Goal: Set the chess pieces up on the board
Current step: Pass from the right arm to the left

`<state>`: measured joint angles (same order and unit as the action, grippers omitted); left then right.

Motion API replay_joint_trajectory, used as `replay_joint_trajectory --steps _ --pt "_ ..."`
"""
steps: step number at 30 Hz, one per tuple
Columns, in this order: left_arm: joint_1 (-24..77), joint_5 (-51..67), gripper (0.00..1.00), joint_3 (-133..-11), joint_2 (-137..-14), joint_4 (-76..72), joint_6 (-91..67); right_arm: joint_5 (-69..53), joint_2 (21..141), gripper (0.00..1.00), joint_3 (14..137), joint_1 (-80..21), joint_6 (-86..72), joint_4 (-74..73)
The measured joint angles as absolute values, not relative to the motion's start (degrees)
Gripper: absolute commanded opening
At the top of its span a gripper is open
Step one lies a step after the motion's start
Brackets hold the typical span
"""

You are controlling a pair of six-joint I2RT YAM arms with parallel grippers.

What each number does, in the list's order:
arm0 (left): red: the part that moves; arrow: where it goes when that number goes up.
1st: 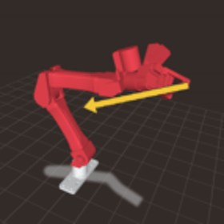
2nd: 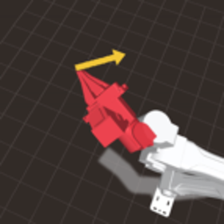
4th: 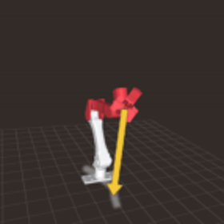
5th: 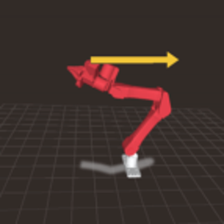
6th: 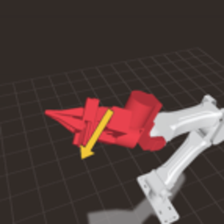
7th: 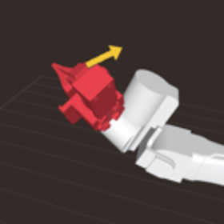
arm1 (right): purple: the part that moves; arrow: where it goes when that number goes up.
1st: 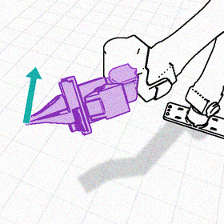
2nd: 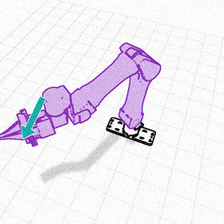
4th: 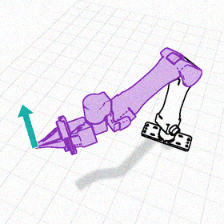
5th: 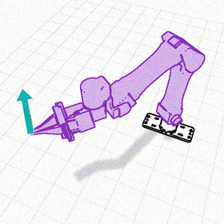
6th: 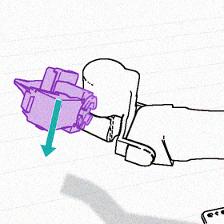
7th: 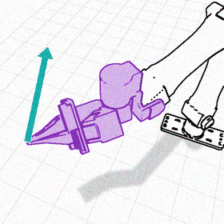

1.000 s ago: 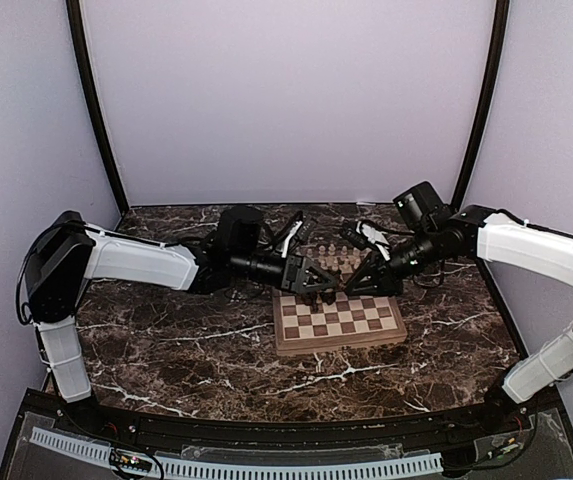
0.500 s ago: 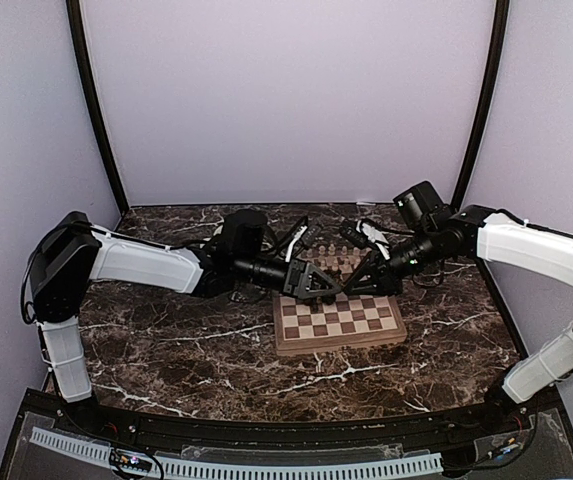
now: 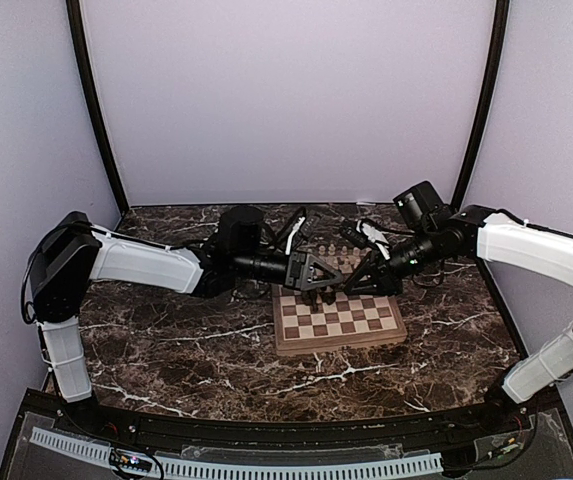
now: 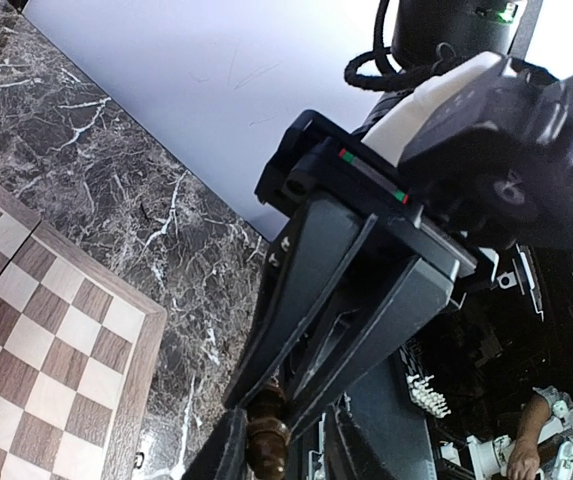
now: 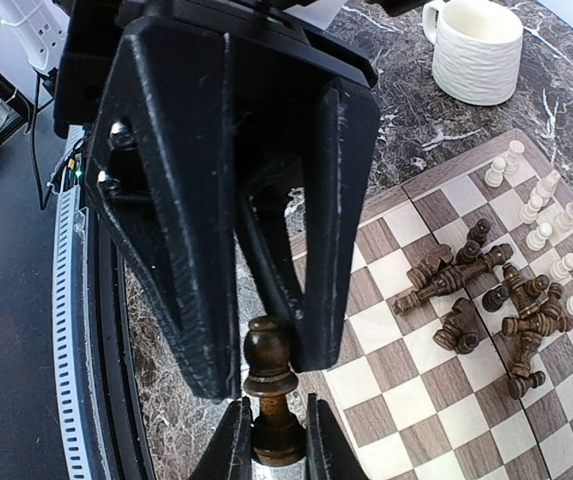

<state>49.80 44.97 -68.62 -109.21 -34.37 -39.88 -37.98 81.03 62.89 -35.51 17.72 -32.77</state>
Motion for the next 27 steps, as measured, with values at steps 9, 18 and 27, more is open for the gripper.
replay_joint_trajectory --steps 9,18,27 --pt "49.78 44.53 0.23 -68.51 -109.93 -35.53 -40.75 -38.19 81.03 0.05 62.87 -35.51 17.69 -32.53" --pt "49.78 44.31 0.12 -68.51 -110.24 -35.48 -40.86 -38.15 81.17 0.17 62.87 -35.44 17.45 -32.25" --pt "49.78 38.83 0.05 -71.48 -107.98 -17.82 -28.16 -39.46 78.76 0.45 60.93 -26.87 20.14 -32.45"
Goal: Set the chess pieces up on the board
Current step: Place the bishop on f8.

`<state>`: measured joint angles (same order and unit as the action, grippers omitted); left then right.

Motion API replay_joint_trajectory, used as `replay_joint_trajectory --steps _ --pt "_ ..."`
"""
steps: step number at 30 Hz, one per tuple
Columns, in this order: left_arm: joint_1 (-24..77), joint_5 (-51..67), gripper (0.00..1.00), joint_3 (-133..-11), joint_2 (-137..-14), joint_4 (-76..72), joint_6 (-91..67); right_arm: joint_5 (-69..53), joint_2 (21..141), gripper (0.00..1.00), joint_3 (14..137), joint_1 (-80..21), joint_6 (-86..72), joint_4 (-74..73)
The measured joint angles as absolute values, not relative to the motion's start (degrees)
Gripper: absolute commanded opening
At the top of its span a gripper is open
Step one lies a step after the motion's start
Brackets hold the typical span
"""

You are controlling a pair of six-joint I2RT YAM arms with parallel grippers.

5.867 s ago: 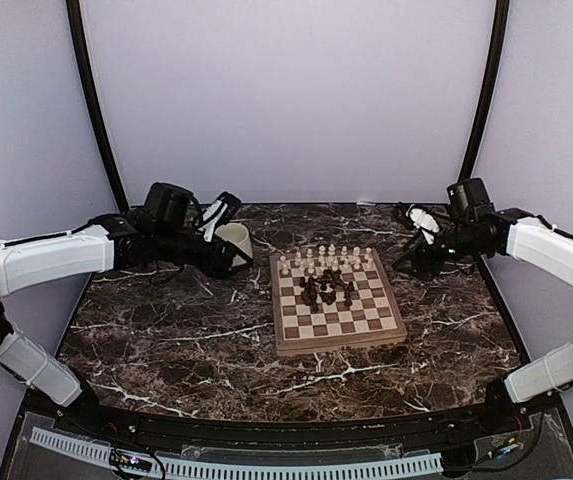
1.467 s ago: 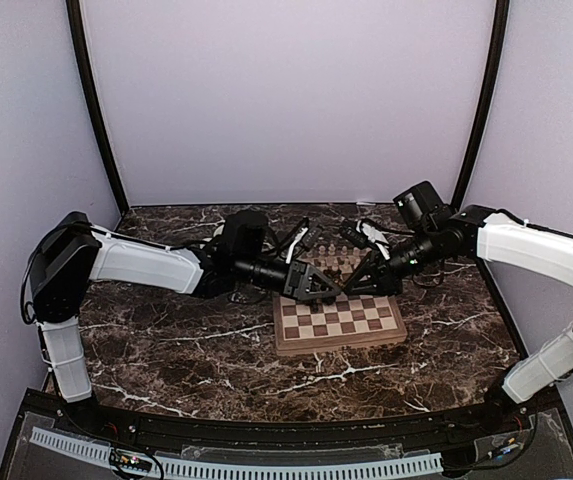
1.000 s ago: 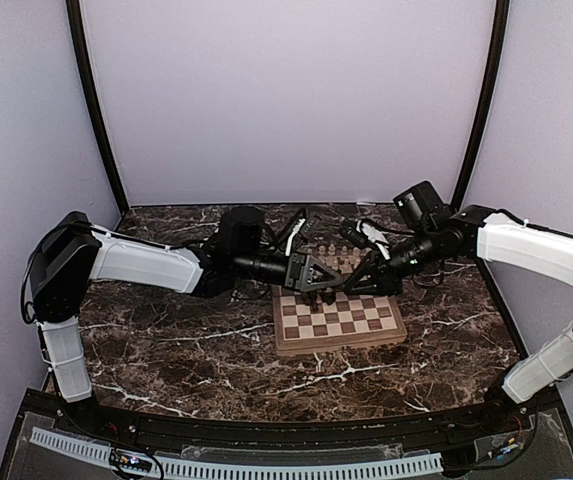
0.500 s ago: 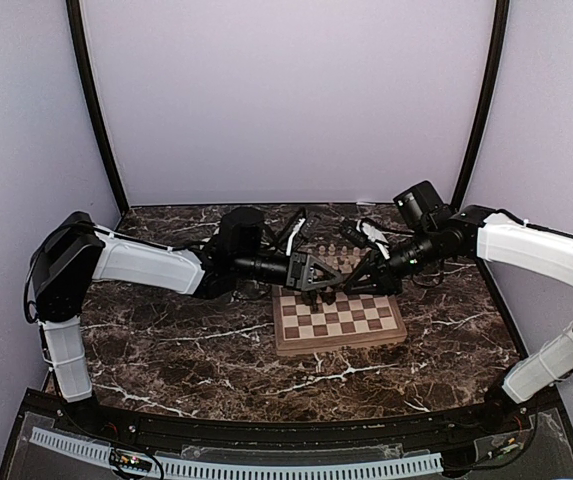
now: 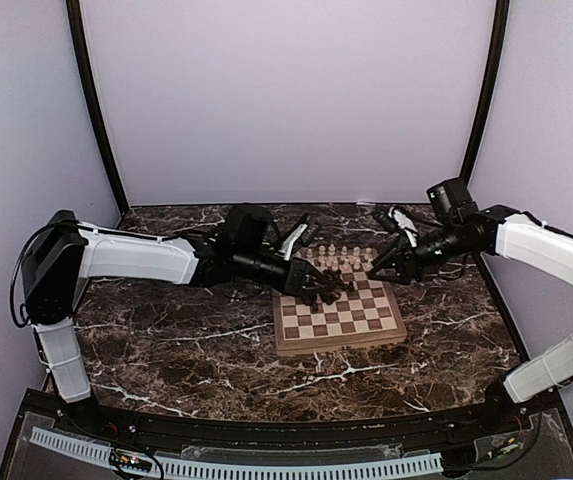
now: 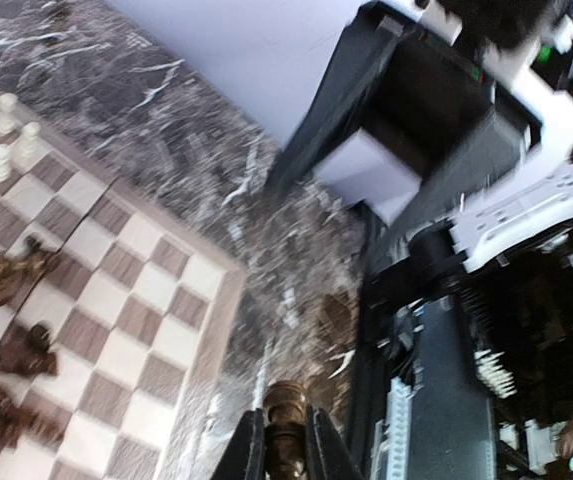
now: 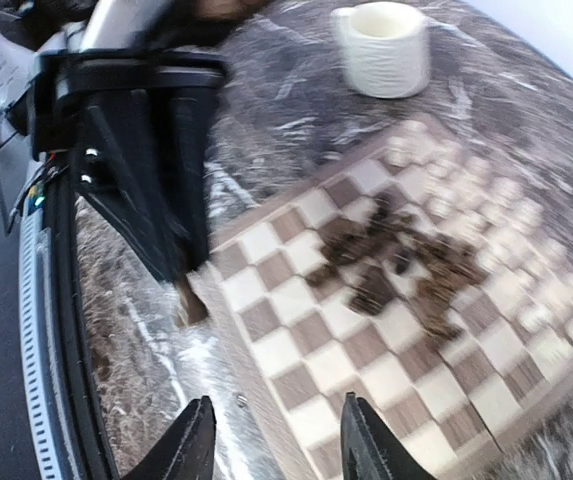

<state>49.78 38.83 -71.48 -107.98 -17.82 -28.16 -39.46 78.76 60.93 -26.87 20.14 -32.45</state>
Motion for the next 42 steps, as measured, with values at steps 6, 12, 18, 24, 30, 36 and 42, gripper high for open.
replay_joint_trajectory --steps 6,12,18,24,30,36,42 --pt "50.87 26.48 0.05 -77.73 -103.88 5.56 -11.92 -39.68 72.29 0.45 52.69 -14.9 20.82 -27.59" --pt "56.77 12.69 0.05 -85.52 -104.9 21.04 1.37 -31.31 74.02 0.43 49.39 -11.14 21.19 -24.01" --pt "60.2 7.6 0.05 -89.17 -110.65 25.71 6.76 -26.22 71.83 0.44 47.37 -11.03 22.37 -20.36" --pt "60.77 4.84 0.05 -93.56 -118.26 28.49 8.49 -24.56 71.4 0.44 46.06 -10.98 23.4 -19.7" --pt "61.84 2.39 0.05 -95.39 -120.75 30.3 9.52 -23.88 71.4 0.44 46.06 -10.98 24.12 -19.57" --pt "62.19 1.37 0.09 -96.57 -121.19 30.55 9.91 -23.88 71.53 0.44 46.06 -10.98 24.86 -19.57" --pt "62.24 -0.56 0.09 -97.36 -122.19 30.59 9.89 -23.92 72.27 0.44 46.06 -10.98 25.08 -19.7"
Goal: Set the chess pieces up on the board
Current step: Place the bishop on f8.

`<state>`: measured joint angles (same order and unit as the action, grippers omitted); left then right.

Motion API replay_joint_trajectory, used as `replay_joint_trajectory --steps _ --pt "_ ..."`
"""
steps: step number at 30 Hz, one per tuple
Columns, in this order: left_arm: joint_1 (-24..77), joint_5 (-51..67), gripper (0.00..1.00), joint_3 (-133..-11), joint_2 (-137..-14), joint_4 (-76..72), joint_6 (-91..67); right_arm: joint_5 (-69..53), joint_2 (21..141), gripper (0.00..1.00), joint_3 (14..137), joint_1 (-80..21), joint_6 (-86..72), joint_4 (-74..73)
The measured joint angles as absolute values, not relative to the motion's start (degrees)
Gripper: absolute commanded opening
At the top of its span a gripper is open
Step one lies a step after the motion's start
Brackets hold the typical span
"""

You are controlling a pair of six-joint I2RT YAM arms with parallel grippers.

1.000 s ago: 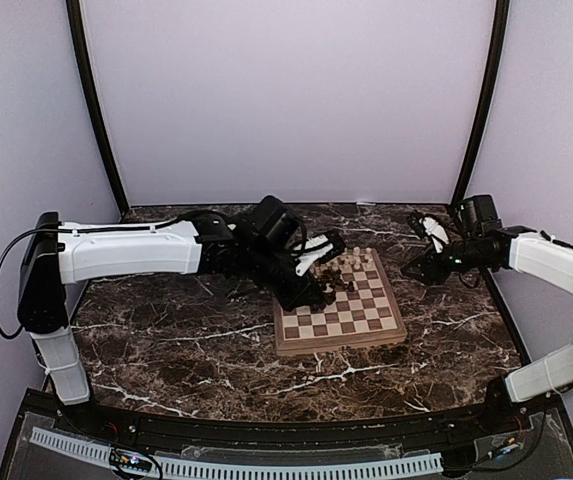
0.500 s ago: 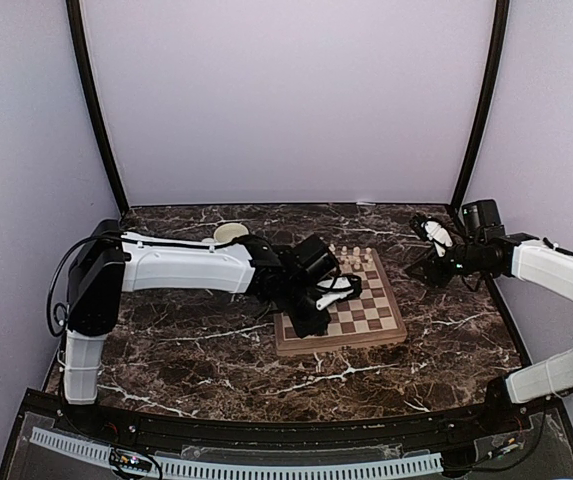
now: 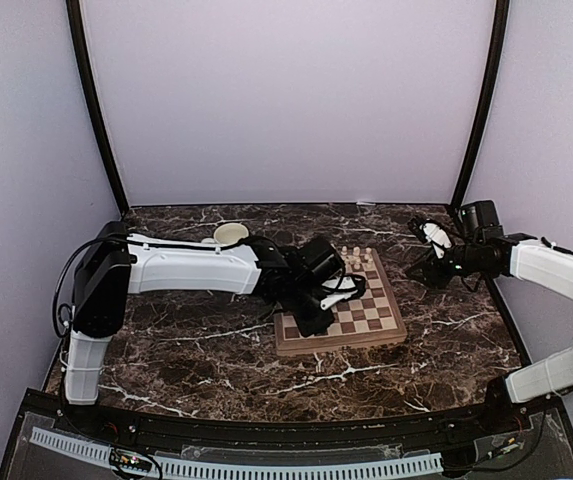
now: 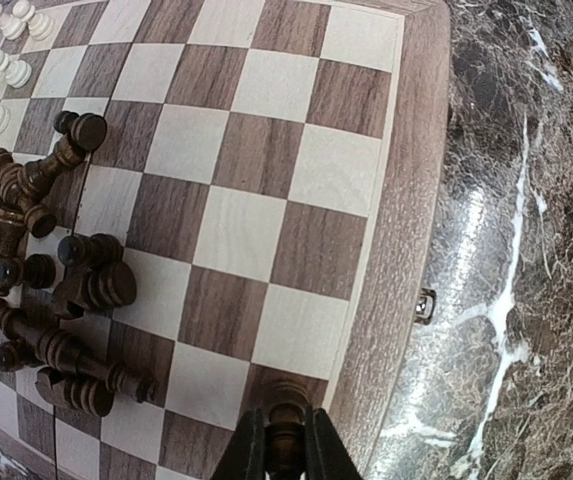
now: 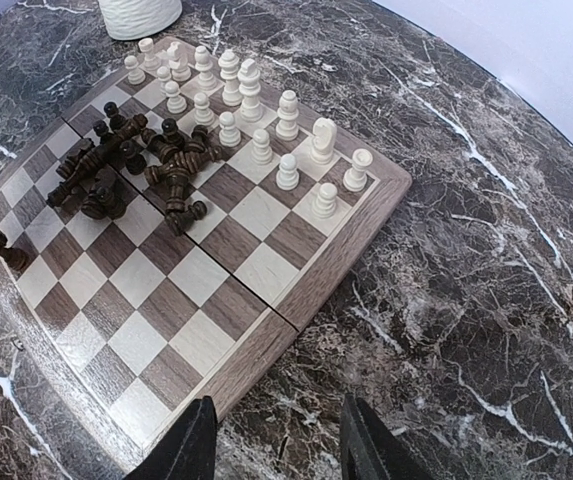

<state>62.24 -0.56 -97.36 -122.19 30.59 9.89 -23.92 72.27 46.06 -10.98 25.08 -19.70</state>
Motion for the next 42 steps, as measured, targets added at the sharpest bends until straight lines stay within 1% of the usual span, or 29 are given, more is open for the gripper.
replay_joint_trajectory --steps 8,12,15,22,24,28,30,42 --pt "62.26 -2.17 0.16 -99.55 -123.59 31.53 9.96 -23.94 72.49 0.44 46.06 -10.98 25.32 -19.73" --pt "62.26 -2.2 0.16 -100.18 -123.9 32.27 10.02 -23.94 72.49 0.44 46.06 -10.98 25.47 -19.73" --pt "62.26 -1.96 0.13 -100.42 -123.92 32.95 10.04 -23.97 72.51 0.44 46.06 -10.98 25.5 -19.73" --pt "62.26 -1.15 0.13 -101.32 -124.07 35.31 10.02 -23.99 72.55 0.44 46.06 -10.98 25.56 -19.75" --pt "62.26 -1.08 0.16 -101.43 -124.07 35.59 10.0 -23.99 72.55 0.44 46.06 -10.98 25.65 -19.77" --pt "62.26 -0.95 0.34 -101.49 -124.07 35.92 10.04 -23.99 72.55 0.44 46.06 -10.96 25.67 -19.77" --pt "62.26 -0.95 0.4 -101.51 -124.09 36.18 9.96 -24.01 72.55 0.44 46.06 -10.98 25.67 -19.77" --pt "62.26 -1.34 0.54 -105.19 -123.74 38.7 9.63 -24.47 72.55 0.45 46.06 -10.98 25.76 -19.88"
